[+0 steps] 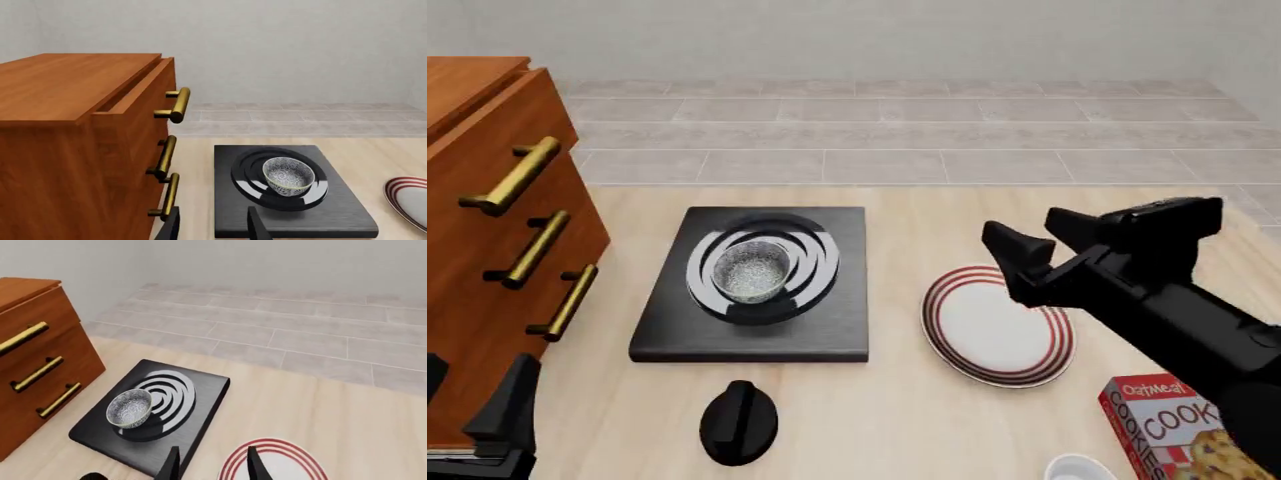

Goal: Pick the akita bowl on the stove and place it on the plate.

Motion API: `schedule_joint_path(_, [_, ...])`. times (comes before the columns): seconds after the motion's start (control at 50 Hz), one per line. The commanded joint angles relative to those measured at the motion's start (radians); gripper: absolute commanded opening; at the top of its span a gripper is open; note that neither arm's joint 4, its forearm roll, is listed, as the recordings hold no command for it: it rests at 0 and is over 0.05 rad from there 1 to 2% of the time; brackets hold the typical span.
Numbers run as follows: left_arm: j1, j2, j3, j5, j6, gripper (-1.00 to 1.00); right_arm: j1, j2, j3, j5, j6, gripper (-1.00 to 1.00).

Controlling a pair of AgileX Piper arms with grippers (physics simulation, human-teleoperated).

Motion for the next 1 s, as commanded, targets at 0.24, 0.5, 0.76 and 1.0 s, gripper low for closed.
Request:
schedule_joint_path(0.24, [0.0,0.0,0.0,0.0,0.0,1.0,0.137,0.349,-0.239,0.008,0.074,1.0])
schedule_joint_path(0.5, [0.0,0.0,0.0,0.0,0.0,1.0,0.16,0.486,-0.348,-0.009,0.065,1.0])
schedule_joint_path(0.76, [0.0,0.0,0.0,0.0,0.0,1.0,0.232,0.617,-0.432,-0.015,0.126,1.0])
schedule_joint_path(1.0, [0.0,0.0,0.0,0.0,0.0,1.0,0.237,0.719,-0.472,-0.05,0.141,1.0])
